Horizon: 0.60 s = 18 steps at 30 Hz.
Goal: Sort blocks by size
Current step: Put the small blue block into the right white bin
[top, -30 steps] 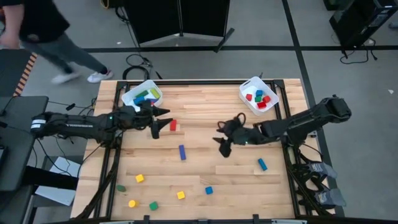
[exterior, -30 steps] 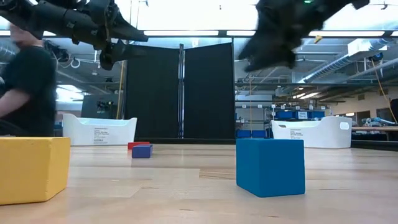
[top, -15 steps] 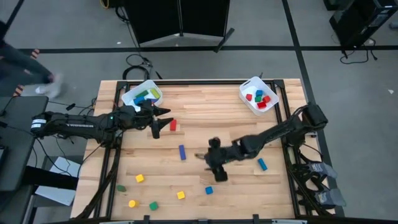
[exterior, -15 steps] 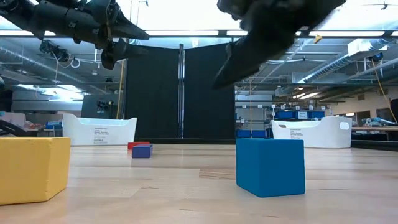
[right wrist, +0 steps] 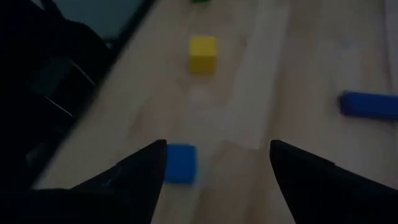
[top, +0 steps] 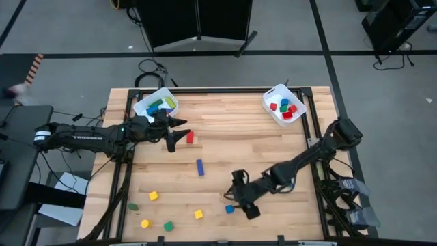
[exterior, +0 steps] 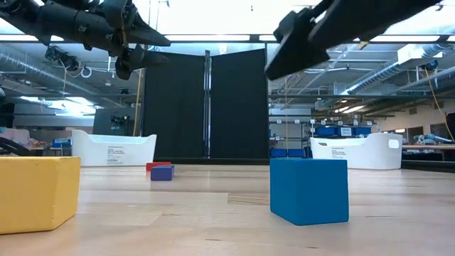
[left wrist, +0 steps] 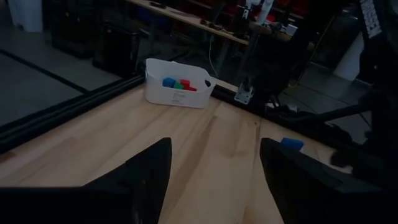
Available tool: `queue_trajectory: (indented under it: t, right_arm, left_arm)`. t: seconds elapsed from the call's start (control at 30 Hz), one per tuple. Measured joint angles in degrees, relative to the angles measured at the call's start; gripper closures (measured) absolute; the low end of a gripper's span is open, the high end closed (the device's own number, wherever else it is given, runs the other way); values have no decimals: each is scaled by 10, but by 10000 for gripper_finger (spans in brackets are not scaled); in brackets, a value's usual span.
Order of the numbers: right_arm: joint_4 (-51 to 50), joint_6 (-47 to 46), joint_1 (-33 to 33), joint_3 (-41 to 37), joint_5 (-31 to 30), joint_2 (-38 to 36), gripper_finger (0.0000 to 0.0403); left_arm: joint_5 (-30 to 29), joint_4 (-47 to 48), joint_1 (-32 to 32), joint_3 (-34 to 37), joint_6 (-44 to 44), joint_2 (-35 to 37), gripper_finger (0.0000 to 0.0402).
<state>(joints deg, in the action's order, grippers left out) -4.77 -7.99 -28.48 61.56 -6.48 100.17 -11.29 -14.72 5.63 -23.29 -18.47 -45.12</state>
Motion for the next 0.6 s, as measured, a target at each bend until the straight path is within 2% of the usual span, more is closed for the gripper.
queue_trajectory:
  t: [0.2, 0.33, 0.6]
  right_arm:
    - [62, -32, -38, 2, -32, 64, 92]
    - [63, -40, -50, 18, -85, 103, 80]
    - [64, -62, -51, 58, -72, 183, 73]
  left_arm:
    - [14, 1, -1, 0, -11, 0, 149]
    - [18, 1, -1, 0, -13, 0, 149]
    - [24, 1, -1, 0, -17, 0, 149]
